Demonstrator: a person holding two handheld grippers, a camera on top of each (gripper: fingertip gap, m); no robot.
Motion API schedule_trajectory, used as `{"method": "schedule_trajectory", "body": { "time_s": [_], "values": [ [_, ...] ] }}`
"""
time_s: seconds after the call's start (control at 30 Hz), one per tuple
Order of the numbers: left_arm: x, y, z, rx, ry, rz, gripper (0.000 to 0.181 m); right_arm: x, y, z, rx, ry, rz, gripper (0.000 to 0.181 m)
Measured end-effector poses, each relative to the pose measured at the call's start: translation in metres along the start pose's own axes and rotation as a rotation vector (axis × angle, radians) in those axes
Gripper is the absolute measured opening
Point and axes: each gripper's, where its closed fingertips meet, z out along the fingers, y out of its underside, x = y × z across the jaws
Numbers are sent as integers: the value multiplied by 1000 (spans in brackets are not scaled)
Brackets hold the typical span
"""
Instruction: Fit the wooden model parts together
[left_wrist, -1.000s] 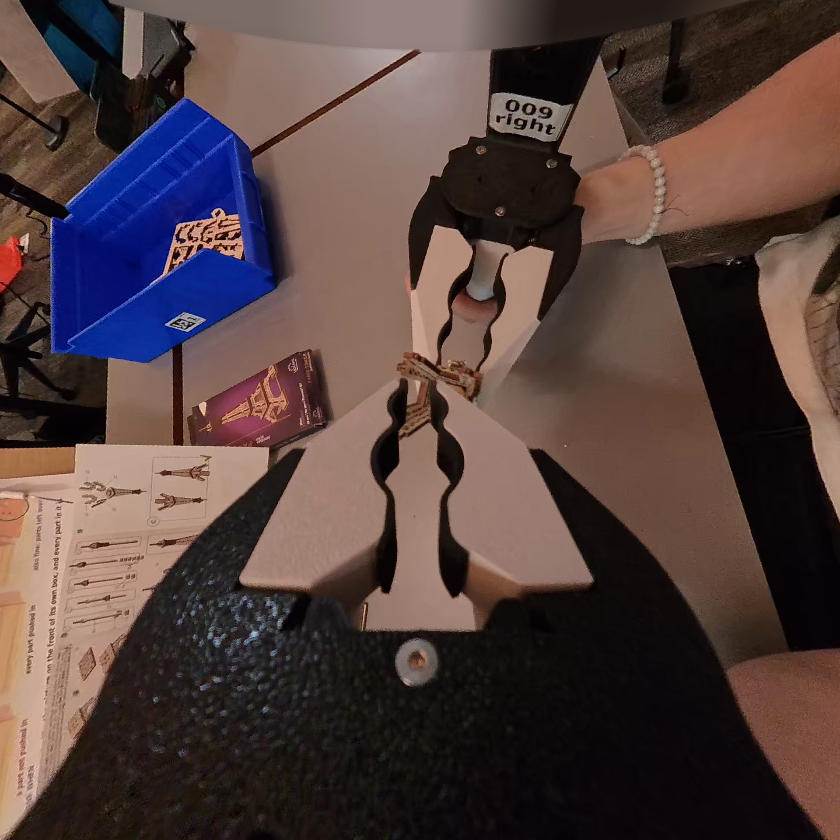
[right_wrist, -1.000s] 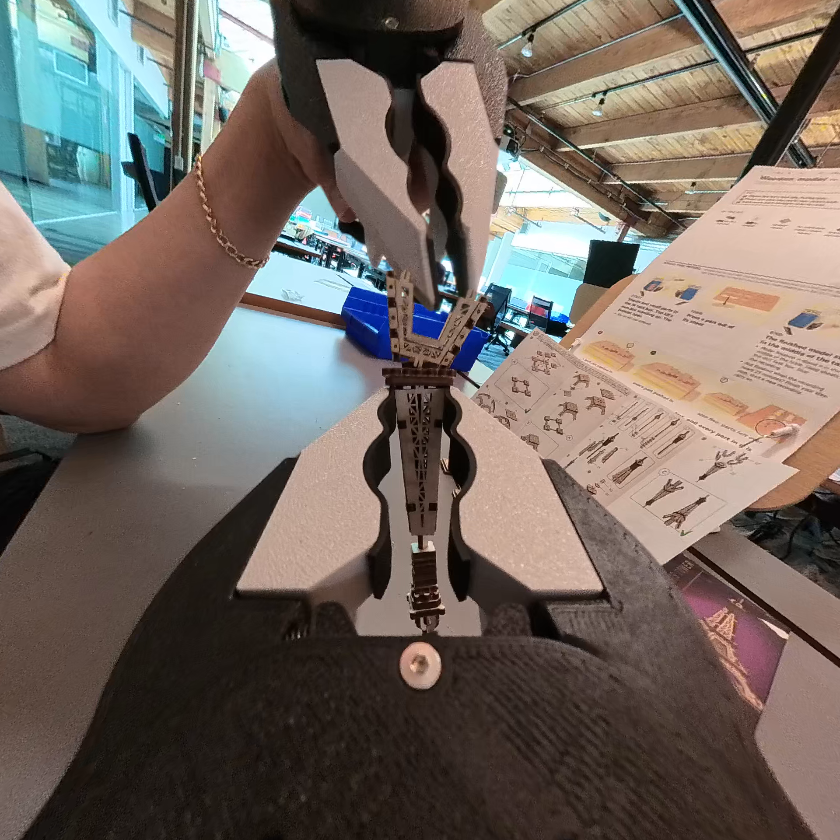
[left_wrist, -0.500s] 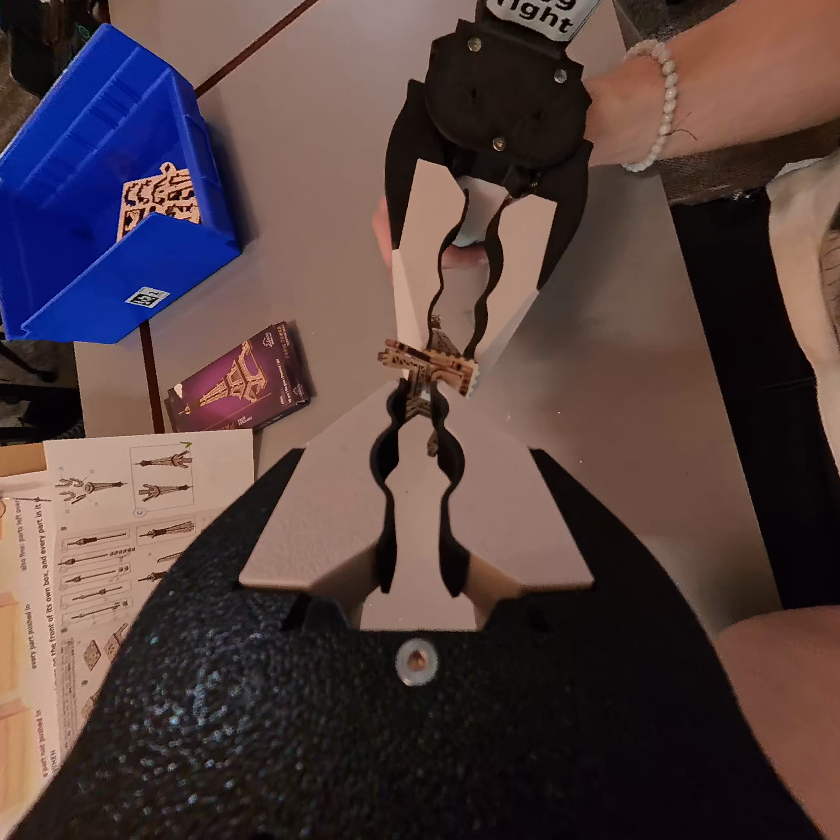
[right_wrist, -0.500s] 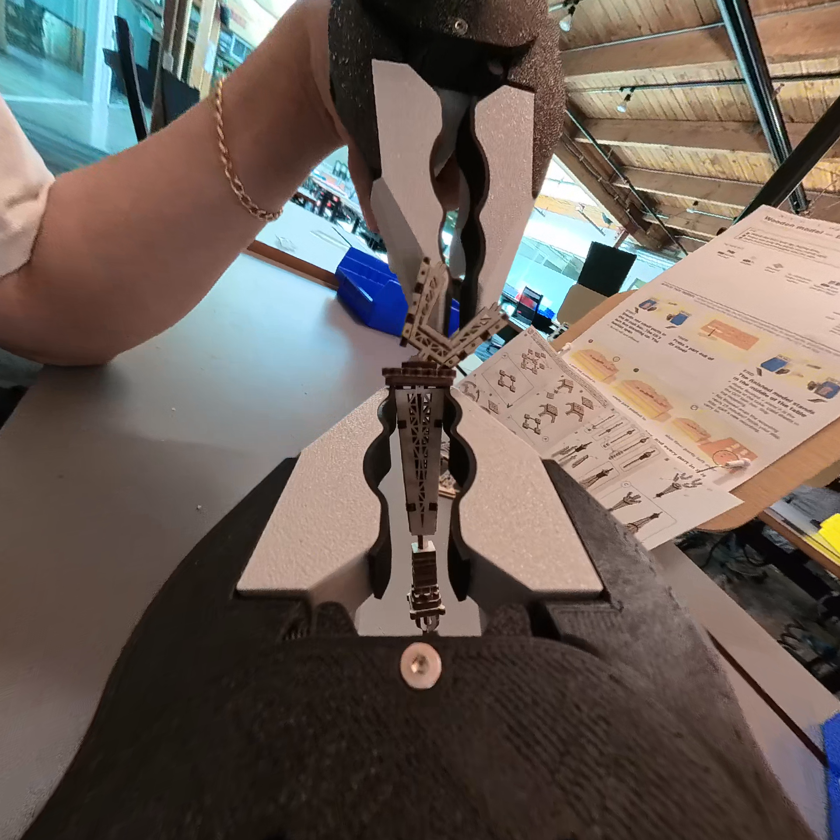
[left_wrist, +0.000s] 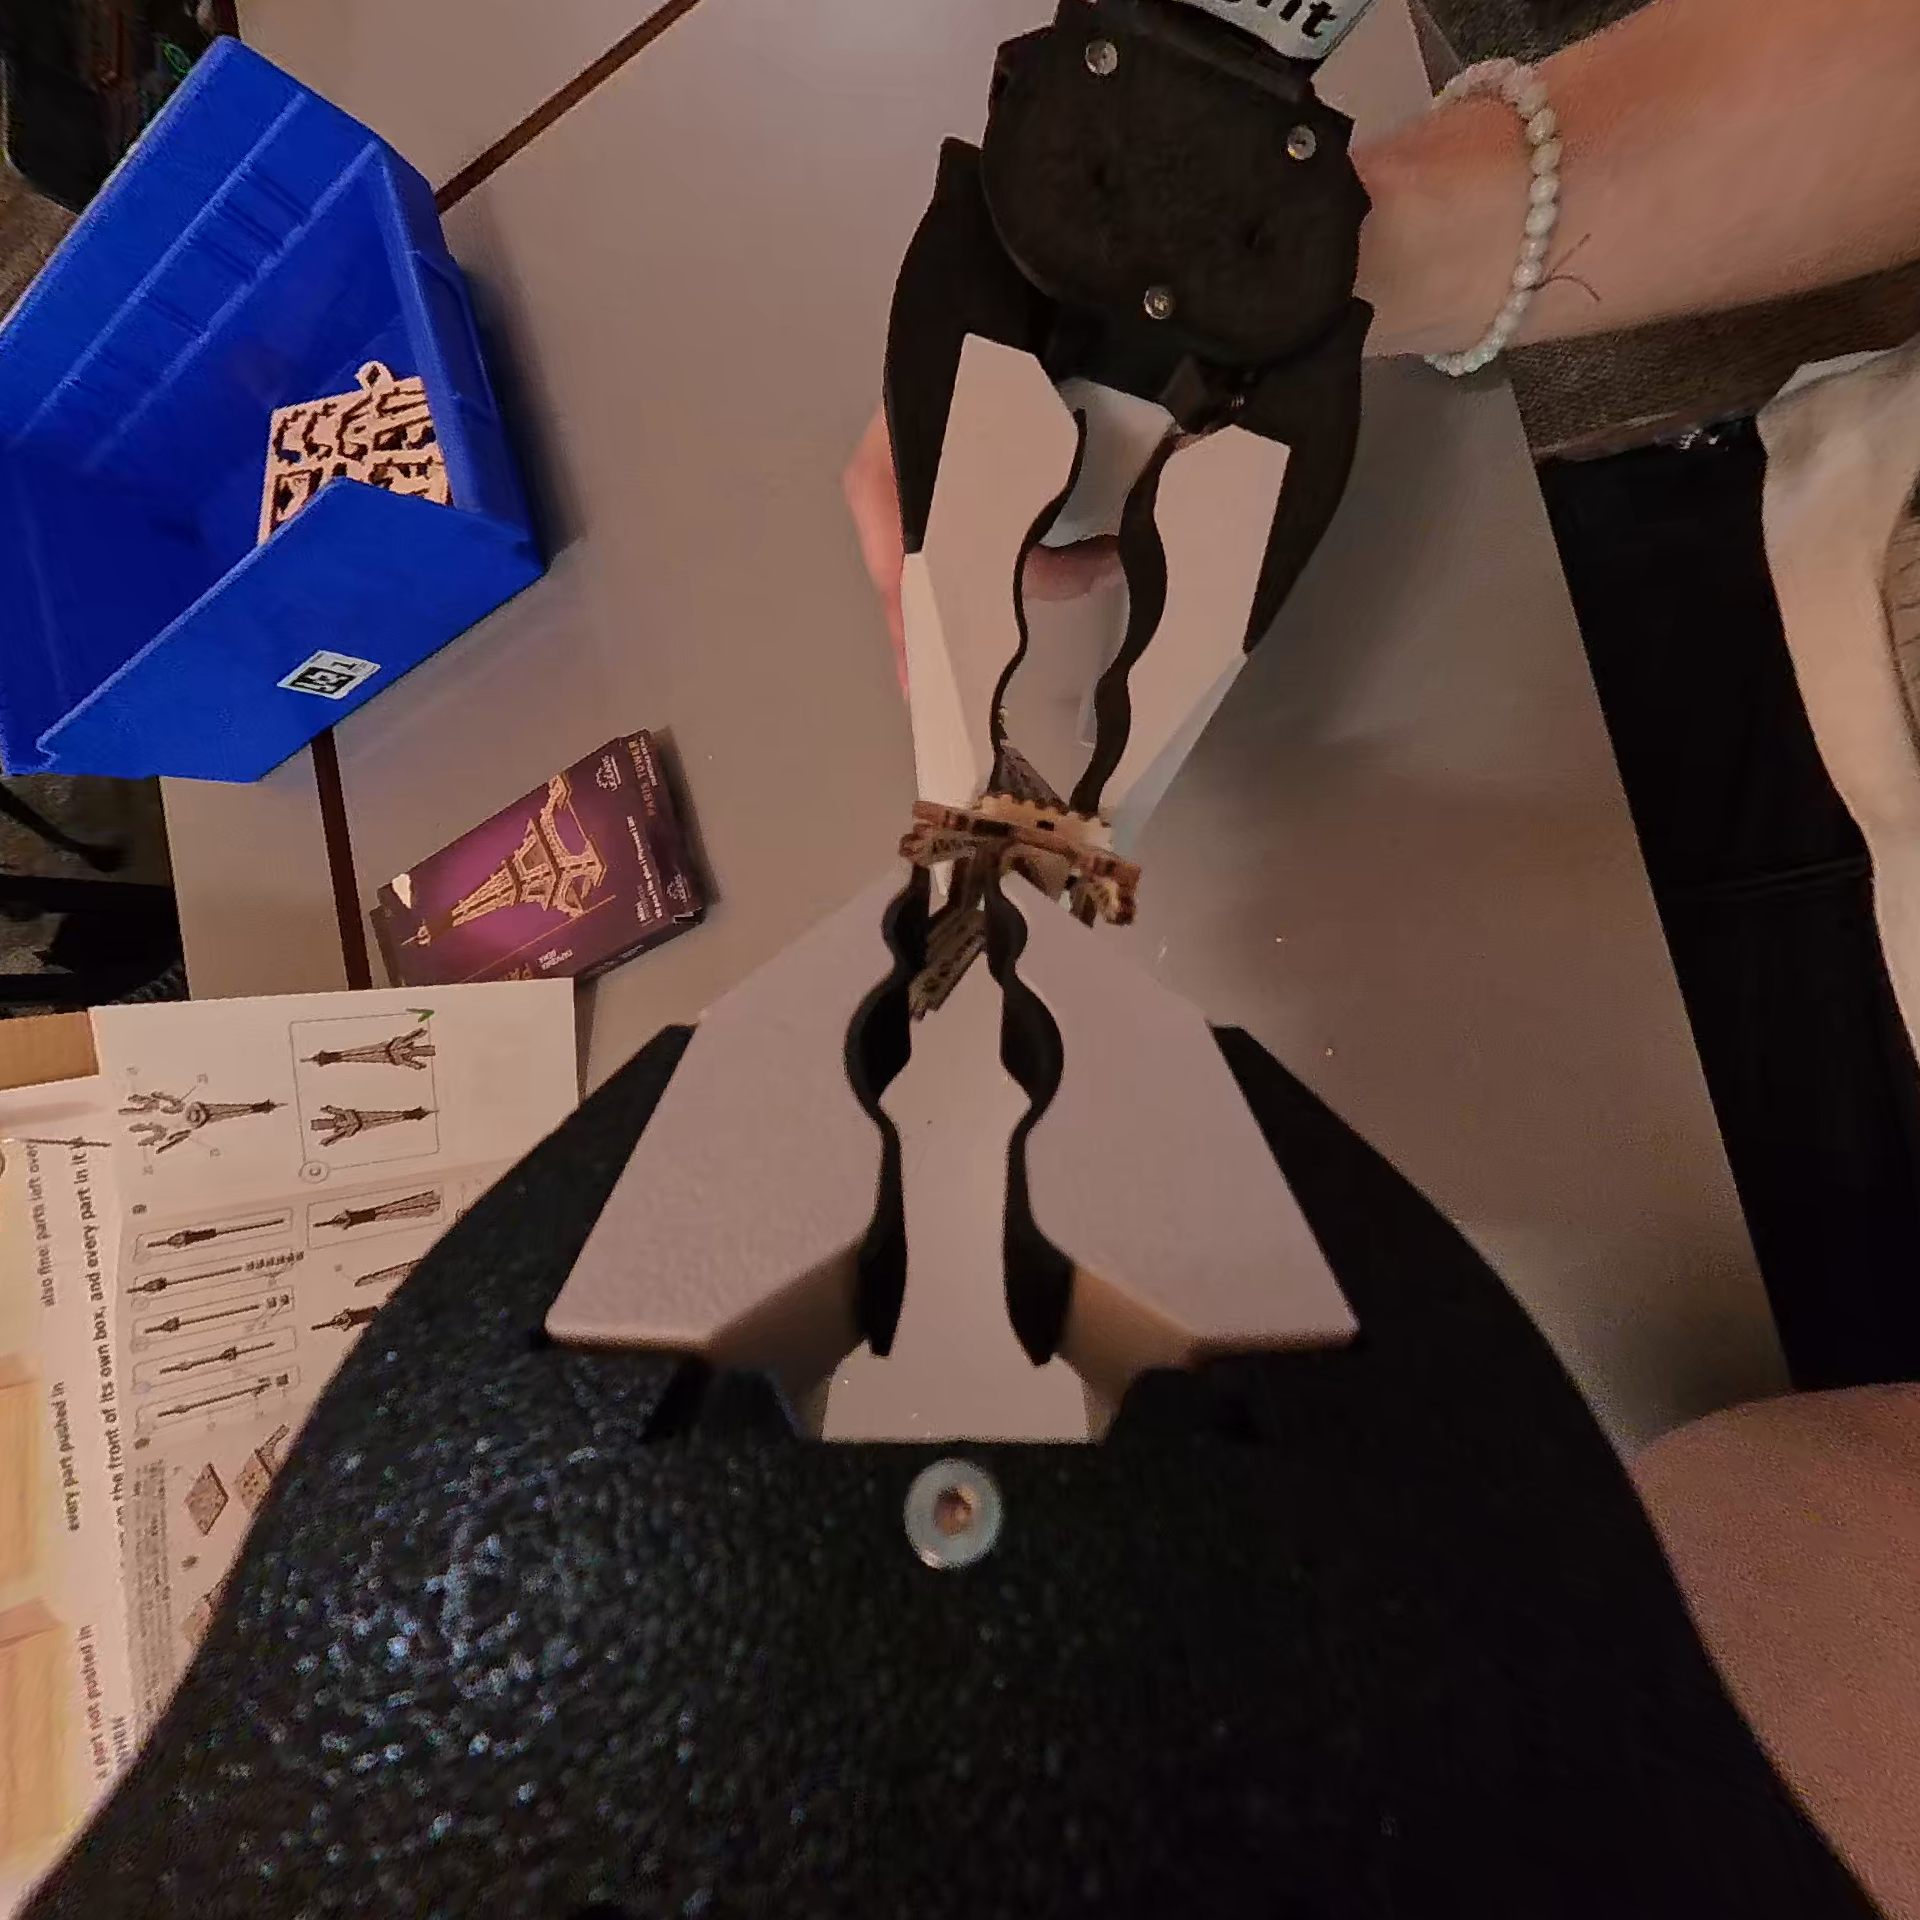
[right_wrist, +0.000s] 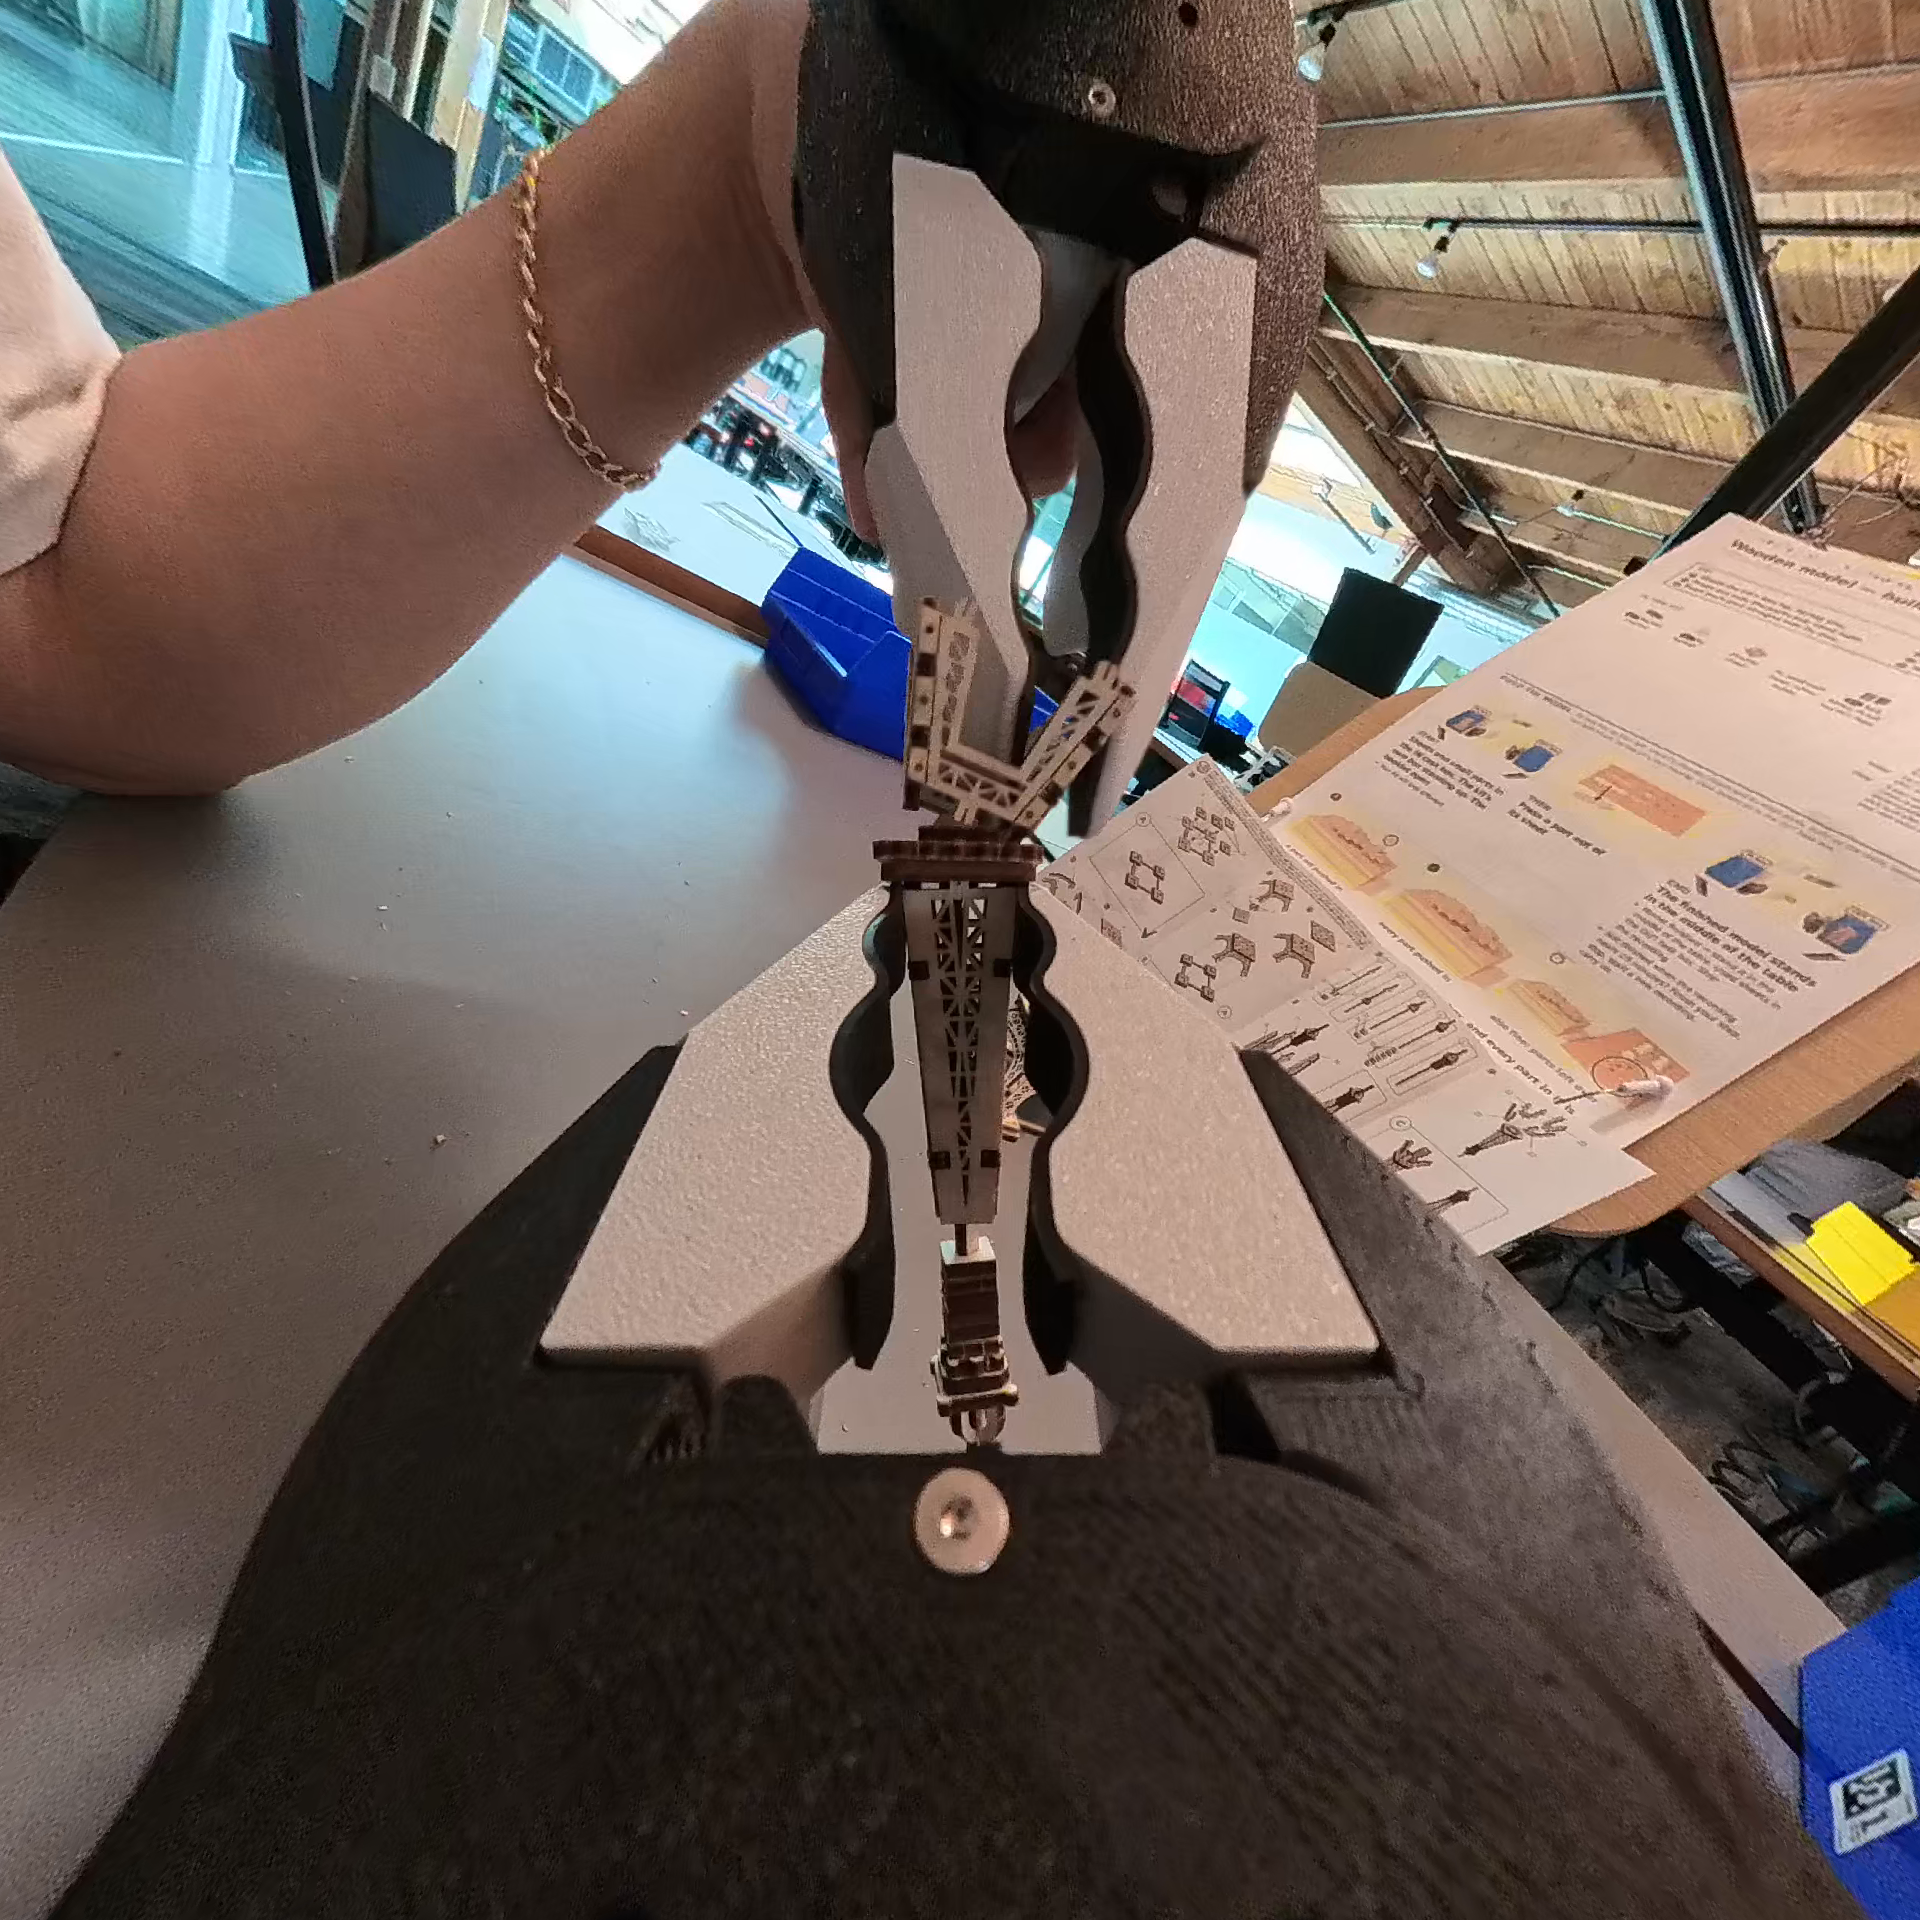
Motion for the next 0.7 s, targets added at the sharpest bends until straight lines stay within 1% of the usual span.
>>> {"method": "schedule_trajectory", "body": {
  "time_s": [0.1,0.2,0.3,0.4,0.5,0.57,0.7],
  "values": [
    [-1,-2,-1,13,-1,6,1,2,2,0,-19,9,-11,18],
    [-4,-7,-4,45,-18,24,1,7,1,-2,-13,33,3,18],
    [-4,-10,-5,73,-20,86,1,9,-3,-5,4,38,7,18],
    [1,-6,-3,70,4,165,0,7,-2,-5,-36,36,-61,18],
    [5,-1,-1,63,36,208,0,3,2,-2,-126,34,-184,18],
    [8,-1,-3,82,50,226,0,0,3,-2,-165,23,-243,17],
    [13,-1,-6,109,84,228,0,-4,-3,-1,-153,-2,-235,17]
  ]
}}
